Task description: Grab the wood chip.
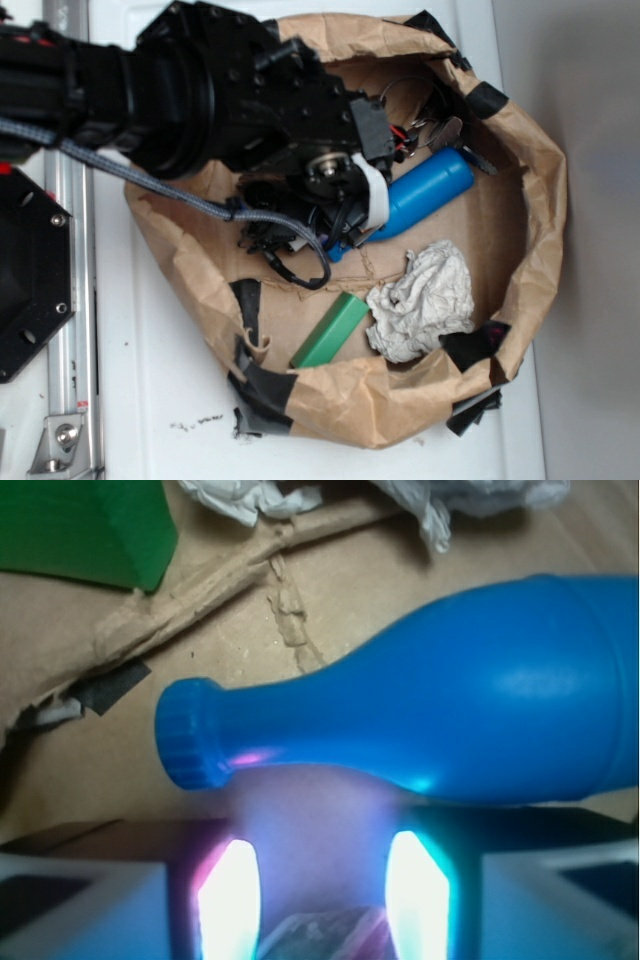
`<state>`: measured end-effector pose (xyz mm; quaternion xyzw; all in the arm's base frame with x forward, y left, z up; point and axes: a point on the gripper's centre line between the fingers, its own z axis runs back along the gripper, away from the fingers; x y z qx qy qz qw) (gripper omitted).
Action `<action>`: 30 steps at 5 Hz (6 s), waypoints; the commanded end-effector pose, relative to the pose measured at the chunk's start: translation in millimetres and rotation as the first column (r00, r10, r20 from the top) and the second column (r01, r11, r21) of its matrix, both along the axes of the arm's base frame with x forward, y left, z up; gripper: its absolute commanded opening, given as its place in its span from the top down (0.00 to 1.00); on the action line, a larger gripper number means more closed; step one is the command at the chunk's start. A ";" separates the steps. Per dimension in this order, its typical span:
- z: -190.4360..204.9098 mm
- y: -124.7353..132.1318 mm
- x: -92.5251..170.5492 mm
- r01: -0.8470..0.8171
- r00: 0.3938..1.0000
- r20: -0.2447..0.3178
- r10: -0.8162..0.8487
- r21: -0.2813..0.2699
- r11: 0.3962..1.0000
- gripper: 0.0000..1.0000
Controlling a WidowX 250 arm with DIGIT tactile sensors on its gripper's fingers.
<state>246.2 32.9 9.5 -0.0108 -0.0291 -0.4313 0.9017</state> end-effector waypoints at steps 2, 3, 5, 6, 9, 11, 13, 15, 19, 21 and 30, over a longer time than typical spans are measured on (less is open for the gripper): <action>42.3 8.4 -24.1 -0.440 0.890 0.102 0.444 -0.062 0.896 0.00; 43.8 10.6 -23.3 -0.468 0.877 0.095 0.472 -0.056 0.882 0.00; 33.9 15.1 -23.3 -0.543 0.837 0.066 0.544 -0.027 0.839 0.00; 22.3 15.4 -22.4 -0.555 0.831 0.029 0.556 -0.025 0.831 0.00; -7.4 9.1 -22.8 -0.584 0.810 -0.101 0.577 -0.070 0.808 0.00; -6.9 7.2 -24.1 -0.577 0.816 -0.078 0.573 -0.040 0.816 1.00; -6.1 6.4 -24.1 -0.573 0.819 -0.070 0.570 -0.034 0.819 1.00; -0.3 6.5 -23.8 -0.568 0.822 -0.057 0.566 -0.028 0.822 1.00; 144.6 -24.7 31.1 -0.461 0.884 0.024 0.467 -0.124 0.879 1.00; 137.6 -23.2 13.8 -0.453 0.888 0.027 0.458 -0.106 0.885 0.41; 33.4 17.7 -20.0 -0.683 0.701 -0.212 0.680 0.073 0.727 0.00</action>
